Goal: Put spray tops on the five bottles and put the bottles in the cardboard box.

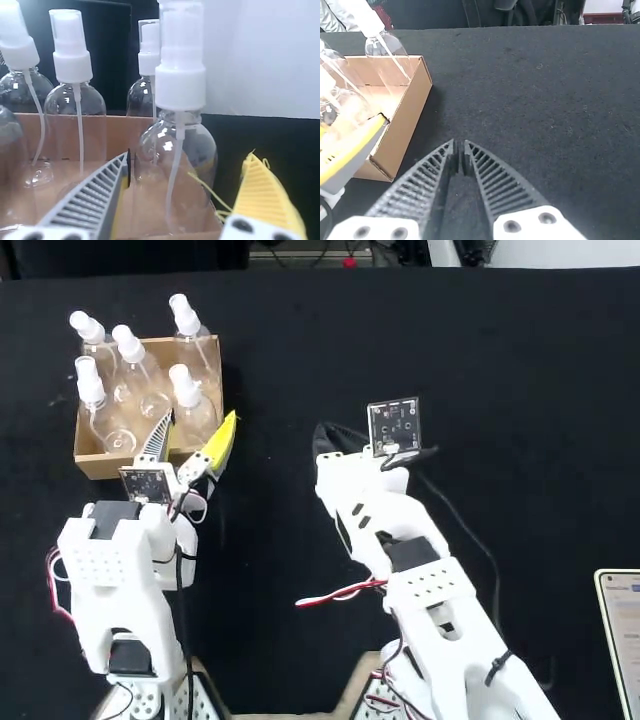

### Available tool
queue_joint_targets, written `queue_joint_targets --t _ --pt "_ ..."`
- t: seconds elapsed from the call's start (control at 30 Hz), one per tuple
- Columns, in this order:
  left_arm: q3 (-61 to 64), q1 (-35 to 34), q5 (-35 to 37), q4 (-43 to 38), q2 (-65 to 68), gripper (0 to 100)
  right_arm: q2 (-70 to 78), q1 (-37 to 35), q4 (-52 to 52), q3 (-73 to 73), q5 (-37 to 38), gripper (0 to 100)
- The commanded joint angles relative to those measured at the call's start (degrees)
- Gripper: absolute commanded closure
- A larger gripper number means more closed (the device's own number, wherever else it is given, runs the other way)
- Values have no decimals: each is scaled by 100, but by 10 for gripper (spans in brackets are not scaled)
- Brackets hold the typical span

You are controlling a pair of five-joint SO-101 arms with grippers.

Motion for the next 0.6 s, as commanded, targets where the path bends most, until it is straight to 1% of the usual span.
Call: queue_joint_targets --t 0.0,0.07,0.2,0.27,0.4,0.57 --pt "40 -66 62 -132 -105 667 40 -70 26 -57 53 984" --pt "40 -66 62 -141 -105 667 40 -70 26 -57 53 984" --pt "303 -22 62 -536 -105 668 40 -70 26 -57 53 984" --pt "426 -13 53 -563 -141 668 40 -70 26 -57 53 984" --pt "646 -136 70 -563 -501 670 40 -70 26 -57 53 984" --pt "1367 -180 413 -563 -1275 671 40 -70 26 -57 53 984"
